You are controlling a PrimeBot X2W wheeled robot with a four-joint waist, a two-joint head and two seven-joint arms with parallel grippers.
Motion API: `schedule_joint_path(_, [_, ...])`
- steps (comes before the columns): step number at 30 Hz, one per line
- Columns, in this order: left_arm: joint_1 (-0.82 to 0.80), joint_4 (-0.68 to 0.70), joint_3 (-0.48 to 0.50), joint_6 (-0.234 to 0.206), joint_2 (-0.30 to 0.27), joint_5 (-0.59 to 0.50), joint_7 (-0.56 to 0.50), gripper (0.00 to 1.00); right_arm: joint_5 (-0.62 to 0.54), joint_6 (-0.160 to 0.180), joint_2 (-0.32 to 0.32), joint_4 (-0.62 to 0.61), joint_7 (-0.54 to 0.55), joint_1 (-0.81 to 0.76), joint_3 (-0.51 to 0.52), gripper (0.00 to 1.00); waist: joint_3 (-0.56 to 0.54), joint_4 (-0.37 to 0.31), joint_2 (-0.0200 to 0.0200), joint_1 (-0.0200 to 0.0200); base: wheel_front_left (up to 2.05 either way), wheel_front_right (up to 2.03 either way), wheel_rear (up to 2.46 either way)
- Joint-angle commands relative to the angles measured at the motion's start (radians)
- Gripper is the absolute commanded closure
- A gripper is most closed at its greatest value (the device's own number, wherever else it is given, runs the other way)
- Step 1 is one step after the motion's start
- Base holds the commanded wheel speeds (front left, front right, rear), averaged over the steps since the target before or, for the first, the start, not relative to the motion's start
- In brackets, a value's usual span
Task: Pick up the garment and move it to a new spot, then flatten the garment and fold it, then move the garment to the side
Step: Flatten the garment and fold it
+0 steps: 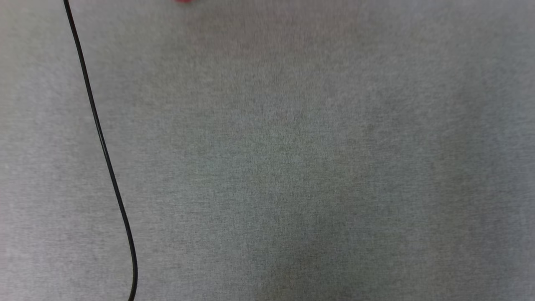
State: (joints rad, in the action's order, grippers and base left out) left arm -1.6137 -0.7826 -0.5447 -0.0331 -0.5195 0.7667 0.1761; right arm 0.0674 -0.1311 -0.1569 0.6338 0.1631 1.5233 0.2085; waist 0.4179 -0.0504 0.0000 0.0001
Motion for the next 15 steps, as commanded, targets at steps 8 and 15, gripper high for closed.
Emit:
schedule_joint_path(8, [-0.049,-0.086,0.007,0.051,0.004,0.003,0.039,1.0,0.008,0.001,0.021,0.11,-0.052,0.093,-0.036,1.0,0.167,0.004,0.0,-0.0001,0.0,0.0,0.0])
schedule_joint_path(15, [-0.027,-0.175,0.009,0.102,0.033,0.026,0.062,1.0,0.042,0.001,0.03,0.204,-0.096,0.091,-0.076,1.0,0.227,0.013,0.0,-0.0001,0.0,0.0,0.0])
